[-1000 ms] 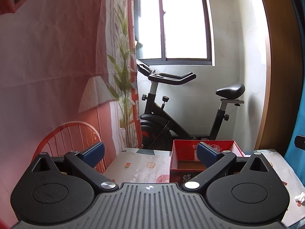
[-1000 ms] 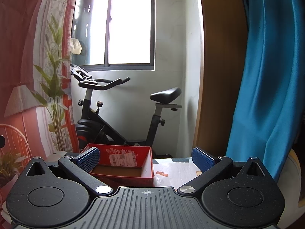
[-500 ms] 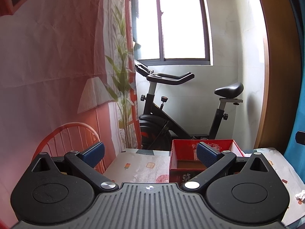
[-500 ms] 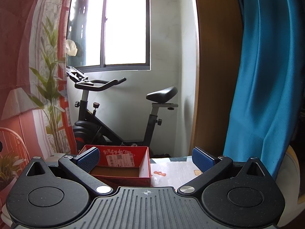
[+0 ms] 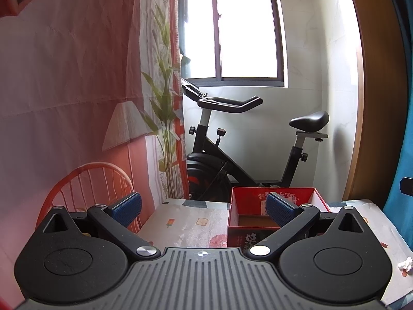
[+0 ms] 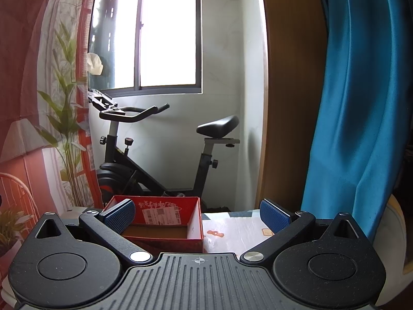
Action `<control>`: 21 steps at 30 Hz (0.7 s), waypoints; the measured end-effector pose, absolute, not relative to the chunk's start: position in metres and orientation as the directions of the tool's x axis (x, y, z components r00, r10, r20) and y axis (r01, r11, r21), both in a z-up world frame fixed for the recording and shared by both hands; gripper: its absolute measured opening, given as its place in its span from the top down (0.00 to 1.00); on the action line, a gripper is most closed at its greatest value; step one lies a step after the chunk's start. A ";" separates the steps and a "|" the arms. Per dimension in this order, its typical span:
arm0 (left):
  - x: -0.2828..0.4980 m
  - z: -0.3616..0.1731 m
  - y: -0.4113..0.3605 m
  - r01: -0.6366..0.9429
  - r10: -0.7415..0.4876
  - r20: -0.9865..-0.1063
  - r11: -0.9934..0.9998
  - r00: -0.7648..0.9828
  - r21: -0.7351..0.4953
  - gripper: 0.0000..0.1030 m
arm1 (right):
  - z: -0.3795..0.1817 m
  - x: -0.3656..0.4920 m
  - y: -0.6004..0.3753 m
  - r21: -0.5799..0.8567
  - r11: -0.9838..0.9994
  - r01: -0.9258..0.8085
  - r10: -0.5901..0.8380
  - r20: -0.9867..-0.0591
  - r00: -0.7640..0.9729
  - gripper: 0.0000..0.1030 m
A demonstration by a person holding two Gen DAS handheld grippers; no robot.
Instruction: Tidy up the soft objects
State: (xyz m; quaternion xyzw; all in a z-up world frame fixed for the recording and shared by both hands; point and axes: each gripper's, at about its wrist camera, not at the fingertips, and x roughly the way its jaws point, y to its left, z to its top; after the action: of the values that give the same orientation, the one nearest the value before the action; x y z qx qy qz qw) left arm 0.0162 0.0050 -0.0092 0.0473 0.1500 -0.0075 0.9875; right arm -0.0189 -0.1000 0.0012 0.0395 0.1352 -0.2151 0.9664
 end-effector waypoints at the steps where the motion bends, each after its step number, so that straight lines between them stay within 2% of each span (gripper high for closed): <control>1: 0.016 -0.009 0.005 0.030 -0.002 -0.297 0.995 0.955 0.091 0.00 | 0.001 -0.019 -0.100 0.018 0.904 0.427 -0.405 -0.279 0.871 0.00; 21: 0.014 -0.009 0.005 0.041 -0.015 -0.287 0.996 0.958 0.084 0.00 | 0.000 -0.021 -0.100 0.022 0.902 0.431 -0.410 -0.267 0.872 0.00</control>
State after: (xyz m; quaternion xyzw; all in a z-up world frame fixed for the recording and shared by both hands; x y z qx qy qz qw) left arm 0.0142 0.0053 -0.0089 0.0446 0.1444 -0.0140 0.9884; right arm -0.0207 -0.1001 -0.0004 0.0404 0.1288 -0.2174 0.9667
